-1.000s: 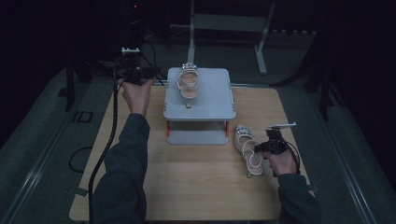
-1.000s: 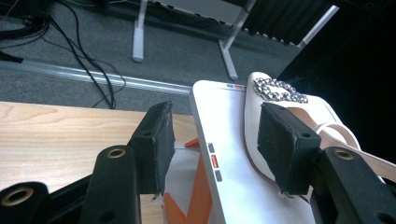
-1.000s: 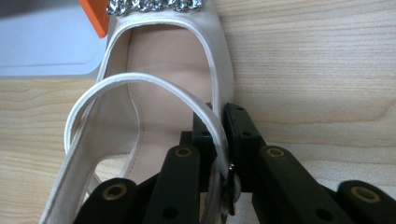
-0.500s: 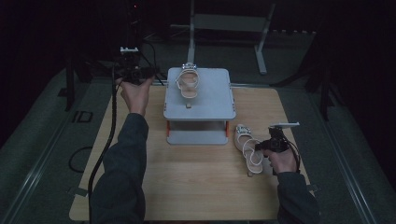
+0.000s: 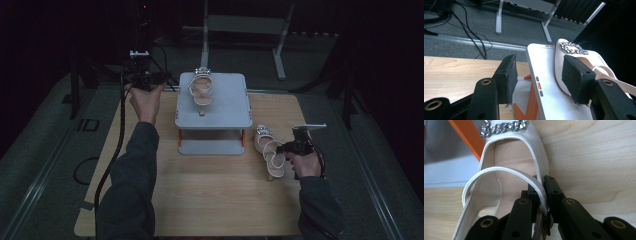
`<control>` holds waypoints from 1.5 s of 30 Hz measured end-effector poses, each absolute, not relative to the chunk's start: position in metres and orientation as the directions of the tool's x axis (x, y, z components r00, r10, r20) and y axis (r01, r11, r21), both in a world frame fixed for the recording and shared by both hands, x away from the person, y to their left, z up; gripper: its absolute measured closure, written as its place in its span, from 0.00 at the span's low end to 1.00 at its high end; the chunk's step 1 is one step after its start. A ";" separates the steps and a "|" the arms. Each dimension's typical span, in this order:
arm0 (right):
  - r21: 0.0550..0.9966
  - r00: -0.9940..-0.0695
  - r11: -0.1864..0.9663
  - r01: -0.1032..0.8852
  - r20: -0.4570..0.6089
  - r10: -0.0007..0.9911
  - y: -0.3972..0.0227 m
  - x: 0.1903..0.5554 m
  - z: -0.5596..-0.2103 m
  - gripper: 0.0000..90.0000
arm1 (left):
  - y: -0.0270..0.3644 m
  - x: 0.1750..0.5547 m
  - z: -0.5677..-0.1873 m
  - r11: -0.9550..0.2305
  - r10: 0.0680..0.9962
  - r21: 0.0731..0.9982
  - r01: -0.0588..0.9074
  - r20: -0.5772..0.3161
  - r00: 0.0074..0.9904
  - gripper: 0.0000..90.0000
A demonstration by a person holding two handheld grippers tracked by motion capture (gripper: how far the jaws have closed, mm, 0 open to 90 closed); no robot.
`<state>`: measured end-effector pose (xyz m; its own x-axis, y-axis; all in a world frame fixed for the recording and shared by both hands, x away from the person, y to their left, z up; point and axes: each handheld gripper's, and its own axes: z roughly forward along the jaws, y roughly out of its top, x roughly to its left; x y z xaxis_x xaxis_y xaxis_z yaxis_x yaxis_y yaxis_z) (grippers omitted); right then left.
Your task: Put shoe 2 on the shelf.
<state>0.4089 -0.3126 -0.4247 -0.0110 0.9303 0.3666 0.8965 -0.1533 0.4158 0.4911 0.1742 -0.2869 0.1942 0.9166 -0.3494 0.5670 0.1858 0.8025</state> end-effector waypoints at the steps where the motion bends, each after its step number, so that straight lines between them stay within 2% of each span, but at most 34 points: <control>1: 0.419 -0.008 -0.157 0.894 0.365 0.931 -0.313 0.411 -0.423 0.94 | 0.174 0.491 -0.287 0.184 0.917 0.803 0.567 -0.349 0.196 0.51; 27: 0.449 0.026 -0.232 0.863 0.419 0.908 -0.320 0.450 -0.375 0.94 | 0.175 0.488 -0.282 0.181 0.919 0.809 0.560 -0.341 0.196 0.51; 34: 0.457 0.041 -0.255 0.852 0.426 0.904 -0.321 0.460 -0.353 0.94 | 0.173 0.489 -0.284 0.174 0.919 0.807 0.564 -0.339 0.202 0.51; 45: 0.499 0.013 -0.245 0.831 0.422 0.906 -0.312 0.469 -0.308 0.94 | 0.167 0.490 -0.287 0.159 0.918 0.803 0.574 -0.334 0.213 0.51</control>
